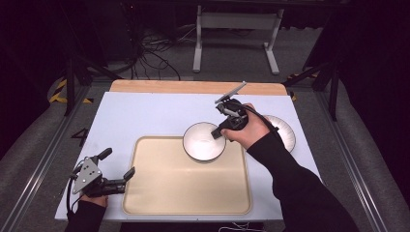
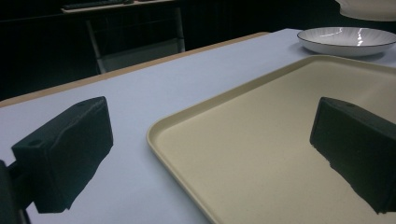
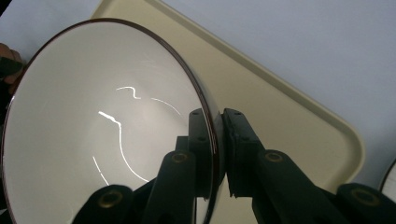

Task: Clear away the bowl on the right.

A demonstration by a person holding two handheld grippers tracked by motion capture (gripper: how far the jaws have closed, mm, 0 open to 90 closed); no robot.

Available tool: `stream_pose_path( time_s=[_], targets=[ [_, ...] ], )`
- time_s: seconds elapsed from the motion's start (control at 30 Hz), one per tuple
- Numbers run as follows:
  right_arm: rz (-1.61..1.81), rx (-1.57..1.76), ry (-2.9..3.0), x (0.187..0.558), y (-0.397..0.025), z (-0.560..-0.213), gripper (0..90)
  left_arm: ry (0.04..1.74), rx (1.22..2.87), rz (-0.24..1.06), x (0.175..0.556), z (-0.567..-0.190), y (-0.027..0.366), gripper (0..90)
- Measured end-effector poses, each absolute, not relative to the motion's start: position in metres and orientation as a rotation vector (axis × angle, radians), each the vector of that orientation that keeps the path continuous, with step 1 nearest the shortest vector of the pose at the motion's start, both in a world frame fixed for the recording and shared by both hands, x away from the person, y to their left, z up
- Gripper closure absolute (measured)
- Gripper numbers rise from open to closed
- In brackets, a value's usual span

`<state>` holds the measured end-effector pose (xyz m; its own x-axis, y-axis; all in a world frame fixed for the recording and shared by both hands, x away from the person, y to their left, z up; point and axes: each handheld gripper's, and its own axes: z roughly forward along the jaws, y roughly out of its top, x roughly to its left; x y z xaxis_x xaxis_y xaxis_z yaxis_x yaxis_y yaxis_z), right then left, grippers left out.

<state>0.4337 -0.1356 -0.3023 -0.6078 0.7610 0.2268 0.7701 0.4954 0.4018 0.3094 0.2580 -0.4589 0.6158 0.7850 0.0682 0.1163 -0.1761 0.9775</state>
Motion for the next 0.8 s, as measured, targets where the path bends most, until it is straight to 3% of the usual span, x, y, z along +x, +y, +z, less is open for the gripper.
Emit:
stream_pose_path(
  time_s=[0.8],
  targets=[
    [-0.745,-1.273,-2.676,0.425,-0.099,-0.332,82.4,0.749,1.662,0.707,0.309,-0.459,0.258,0.2]
  ],
)
